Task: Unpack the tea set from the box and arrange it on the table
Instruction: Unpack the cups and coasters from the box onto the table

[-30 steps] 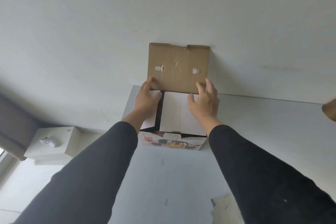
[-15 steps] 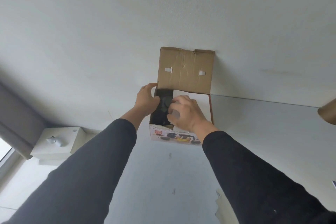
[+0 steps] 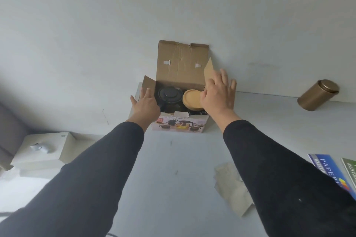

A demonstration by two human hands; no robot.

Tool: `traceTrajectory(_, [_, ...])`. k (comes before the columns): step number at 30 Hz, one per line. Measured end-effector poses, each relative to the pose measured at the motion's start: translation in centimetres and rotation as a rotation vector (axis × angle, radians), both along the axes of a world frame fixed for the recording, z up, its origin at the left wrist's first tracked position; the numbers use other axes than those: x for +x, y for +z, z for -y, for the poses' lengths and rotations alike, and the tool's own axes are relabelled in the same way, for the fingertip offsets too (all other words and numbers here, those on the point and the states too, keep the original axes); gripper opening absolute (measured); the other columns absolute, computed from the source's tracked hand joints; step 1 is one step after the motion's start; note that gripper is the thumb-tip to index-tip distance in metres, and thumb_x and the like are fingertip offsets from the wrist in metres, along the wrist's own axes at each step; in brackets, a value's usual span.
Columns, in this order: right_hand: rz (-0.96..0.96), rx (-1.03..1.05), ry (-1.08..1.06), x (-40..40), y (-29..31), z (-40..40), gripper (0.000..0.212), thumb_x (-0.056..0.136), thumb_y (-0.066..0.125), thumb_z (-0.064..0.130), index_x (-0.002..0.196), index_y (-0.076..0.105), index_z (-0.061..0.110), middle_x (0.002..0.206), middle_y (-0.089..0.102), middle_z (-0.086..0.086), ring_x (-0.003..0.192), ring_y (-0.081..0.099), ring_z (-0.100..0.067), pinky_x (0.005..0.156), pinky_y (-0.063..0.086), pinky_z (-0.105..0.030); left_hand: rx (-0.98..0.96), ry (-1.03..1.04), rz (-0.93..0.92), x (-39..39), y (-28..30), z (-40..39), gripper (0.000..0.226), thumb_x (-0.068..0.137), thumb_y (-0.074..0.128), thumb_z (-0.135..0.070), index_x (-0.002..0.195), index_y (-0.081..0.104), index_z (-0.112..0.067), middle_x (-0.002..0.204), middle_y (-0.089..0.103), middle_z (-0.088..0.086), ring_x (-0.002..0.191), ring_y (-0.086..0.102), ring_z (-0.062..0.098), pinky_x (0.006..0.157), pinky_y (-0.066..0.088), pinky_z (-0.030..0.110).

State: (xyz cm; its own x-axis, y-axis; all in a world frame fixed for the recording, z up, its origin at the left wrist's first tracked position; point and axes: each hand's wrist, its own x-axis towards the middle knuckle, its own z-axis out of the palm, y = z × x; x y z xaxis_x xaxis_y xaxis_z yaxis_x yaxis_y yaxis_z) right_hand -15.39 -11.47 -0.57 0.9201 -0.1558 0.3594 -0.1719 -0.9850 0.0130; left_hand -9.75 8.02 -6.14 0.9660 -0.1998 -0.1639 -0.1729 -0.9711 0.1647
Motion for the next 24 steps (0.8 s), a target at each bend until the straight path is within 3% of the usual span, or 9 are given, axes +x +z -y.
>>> traceTrajectory(2, [-0.057, -0.006, -0.099, -0.9, 0.0, 0.8, 0.033, 0.086, 0.049, 0.022, 0.112, 0.061, 0.005, 0.146, 0.037, -0.011, 0.144, 0.014, -0.029, 0.110, 0.018, -0.054, 0.018, 0.004, -0.011, -0.5, -0.5, 0.3, 0.047, 0.098, 0.036, -0.025, 0.140, 0.039, -0.005, 0.157, 0.014, 0.008, 0.148, -0.001, 0.028, 0.116, 0.004, 0.058])
traceTrajectory(4, [-0.134, 0.002, -0.178, -1.6, -0.6, 1.3, 0.037, 0.086, 0.048, 0.024, 0.115, 0.060, 0.006, 0.142, 0.041, -0.011, 0.145, 0.007, -0.029, 0.112, 0.008, -0.059, 0.019, 0.010, -0.028, -0.8, -0.8, 0.5, 0.045, 0.098, 0.035, -0.031, 0.135, 0.045, -0.008, 0.152, 0.024, 0.010, 0.145, 0.010, 0.029, 0.116, 0.006, 0.058])
traceTrajectory(9, [-0.358, 0.060, -0.307, -2.7, -3.1, 1.9, 0.042, 0.091, 0.043, 0.036, 0.122, 0.058, 0.012, 0.136, 0.051, -0.008, 0.145, 0.007, -0.029, 0.110, 0.001, -0.064, -0.024, 0.040, -0.100, -1.2, -0.6, 1.2, 0.048, 0.097, 0.034, -0.035, 0.141, 0.037, -0.015, 0.145, 0.035, 0.011, 0.135, 0.033, 0.030, 0.113, 0.009, 0.061])
traceTrajectory(11, [-0.460, 0.134, -0.288, -2.5, -4.0, 1.8, 0.044, 0.093, 0.039, 0.039, 0.127, 0.054, 0.015, 0.134, 0.052, -0.007, 0.142, 0.019, -0.028, 0.110, 0.008, -0.061, -0.043, 0.050, -0.089, -1.0, -0.6, 1.4, 0.052, 0.097, 0.038, -0.039, 0.144, 0.032, -0.018, 0.144, 0.037, 0.012, 0.134, 0.035, 0.031, 0.113, 0.016, 0.058])
traceTrajectory(14, [-0.543, 0.292, -0.243, -2.0, -4.8, 1.7, 0.045, 0.095, 0.039, 0.044, 0.126, 0.050, 0.013, 0.124, 0.056, -0.010, 0.120, 0.045, -0.029, 0.101, 0.030, -0.045, -0.070, 0.070, -0.088, -0.6, -1.0, 1.9, 0.061, 0.094, 0.046, -0.041, 0.147, 0.026, -0.018, 0.144, 0.036, 0.014, 0.133, 0.035, 0.032, 0.110, 0.030, 0.049])
traceTrajectory(16, [-0.475, 0.311, -0.202, -1.4, -5.1, 1.8, 0.044, 0.094, 0.042, 0.044, 0.120, 0.052, 0.009, 0.119, 0.058, -0.011, 0.112, 0.049, -0.030, 0.091, 0.037, -0.040, -0.092, 0.056, 0.010, -0.5, -0.9, 2.1, 0.061, 0.090, 0.057, -0.038, 0.143, 0.034, -0.018, 0.141, 0.038, 0.011, 0.131, 0.036, 0.030, 0.106, 0.037, 0.044])
traceTrajectory(19, [-0.312, 0.290, -0.096, 0.0, -5.5, 2.4, 0.047, 0.089, 0.053, 0.042, 0.121, 0.051, 0.008, 0.120, 0.055, -0.010, 0.112, 0.049, -0.029, 0.088, 0.042, -0.037, -0.075, -0.137, 0.197, -0.1, -0.2, 2.7, 0.048, 0.084, 0.069, -0.027, 0.128, 0.053, -0.018, 0.129, 0.048, 0.006, 0.120, 0.046, 0.025, 0.095, 0.042, 0.035])
traceTrajectory(22, [-0.278, 0.353, 0.041, 1.9, -5.9, 2.4, 0.063, 0.081, 0.065, 0.043, 0.130, 0.046, 0.010, 0.130, 0.049, -0.007, 0.115, 0.049, -0.028, 0.092, 0.044, -0.037, 0.000, -0.254, 0.046, 0.8, 0.8, 4.0, 0.037, 0.085, 0.069, -0.019, 0.122, 0.062, -0.021, 0.120, 0.059, 0.002, 0.107, 0.059, 0.024, 0.085, 0.051, 0.030])
traceTrajectory(24, [-0.301, 0.374, 0.074, 3.1, -6.2, 2.2, 0.072, 0.075, 0.069, 0.048, 0.132, 0.044, 0.013, 0.135, 0.045, -0.004, 0.118, 0.048, -0.028, 0.095, 0.046, -0.039, 0.093, -0.314, -0.093, 1.4, 1.3, 4.8, 0.038, 0.086, 0.070, -0.023, 0.123, 0.062, -0.021, 0.120, 0.064, 0.002, 0.107, 0.061, 0.023, 0.091, 0.053, 0.034])
